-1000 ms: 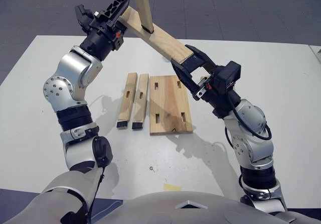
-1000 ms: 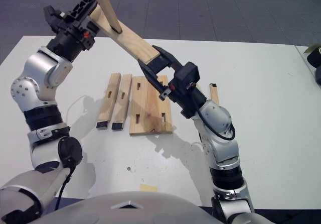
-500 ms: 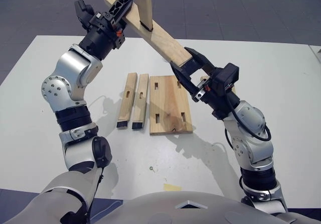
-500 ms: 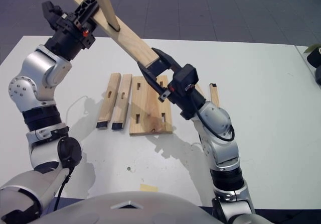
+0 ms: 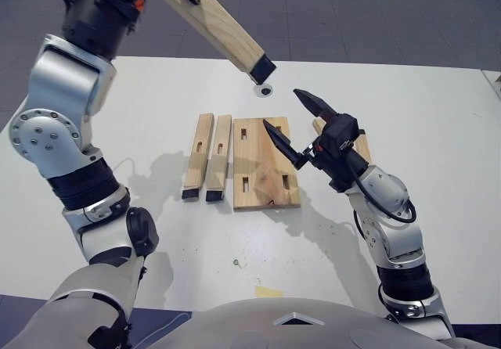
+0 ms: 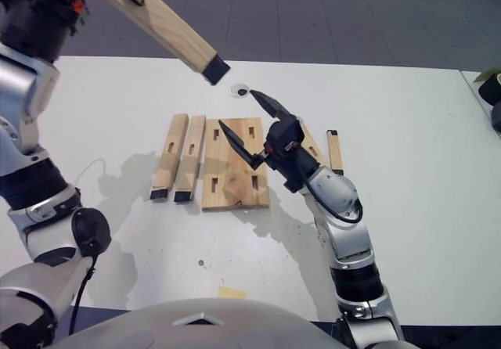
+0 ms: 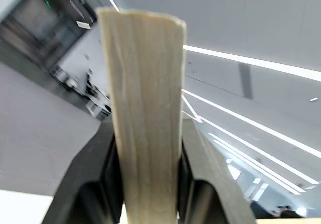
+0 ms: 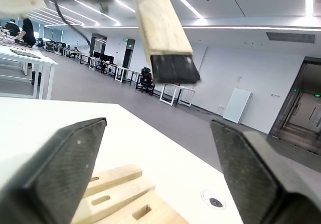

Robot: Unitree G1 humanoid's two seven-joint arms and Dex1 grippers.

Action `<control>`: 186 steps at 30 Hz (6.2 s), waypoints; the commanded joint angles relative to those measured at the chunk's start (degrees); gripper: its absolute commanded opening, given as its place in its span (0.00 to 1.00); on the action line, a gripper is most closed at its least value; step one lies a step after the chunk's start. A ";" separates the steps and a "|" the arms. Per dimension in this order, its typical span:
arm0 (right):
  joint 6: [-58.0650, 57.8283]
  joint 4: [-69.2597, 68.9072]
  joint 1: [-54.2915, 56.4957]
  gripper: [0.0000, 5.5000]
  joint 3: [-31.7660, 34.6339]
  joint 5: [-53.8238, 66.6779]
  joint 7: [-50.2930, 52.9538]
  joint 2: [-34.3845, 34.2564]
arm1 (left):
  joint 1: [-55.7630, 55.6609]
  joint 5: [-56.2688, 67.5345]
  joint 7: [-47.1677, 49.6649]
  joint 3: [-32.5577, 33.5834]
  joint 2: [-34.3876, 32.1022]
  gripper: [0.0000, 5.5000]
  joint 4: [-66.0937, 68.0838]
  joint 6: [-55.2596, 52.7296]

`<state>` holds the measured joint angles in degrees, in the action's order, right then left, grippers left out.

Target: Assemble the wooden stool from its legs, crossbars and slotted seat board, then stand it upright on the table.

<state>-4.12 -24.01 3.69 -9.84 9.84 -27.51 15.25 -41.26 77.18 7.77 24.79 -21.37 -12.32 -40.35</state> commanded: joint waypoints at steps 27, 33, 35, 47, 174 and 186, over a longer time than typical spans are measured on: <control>-17.05 -0.13 -11.83 0.98 -3.34 -13.24 2.90 4.95 | 20.38 -12.76 -15.54 -7.07 -9.22 0.19 -13.90 -2.54; -16.47 -0.48 -13.06 0.98 -1.34 -12.75 5.48 3.75 | 29.23 -7.35 -9.29 -3.44 -4.25 0.19 -15.87 -1.76; -16.35 -0.83 -13.48 0.98 -1.31 -12.67 6.20 3.26 | 31.01 -8.91 -8.82 -3.90 -2.87 0.19 -15.75 -0.72; -16.65 -0.67 -12.91 0.98 -0.64 -12.54 7.59 3.04 | 36.89 -18.53 -12.52 -6.13 1.14 0.19 -11.88 4.08; -16.98 1.15 -11.49 0.98 -3.47 -15.82 13.92 -2.91 | 35.01 -59.82 -45.97 -30.26 -23.64 0.38 14.17 -1.82; -18.04 2.74 0.40 0.98 7.33 -9.03 12.02 -1.11 | 19.01 -61.34 -25.29 -13.75 -10.89 0.37 9.43 15.56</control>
<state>-19.95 -21.06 -1.49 -6.87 -2.58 -14.00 12.75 -17.12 16.02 -19.13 9.01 -33.54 0.86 -29.78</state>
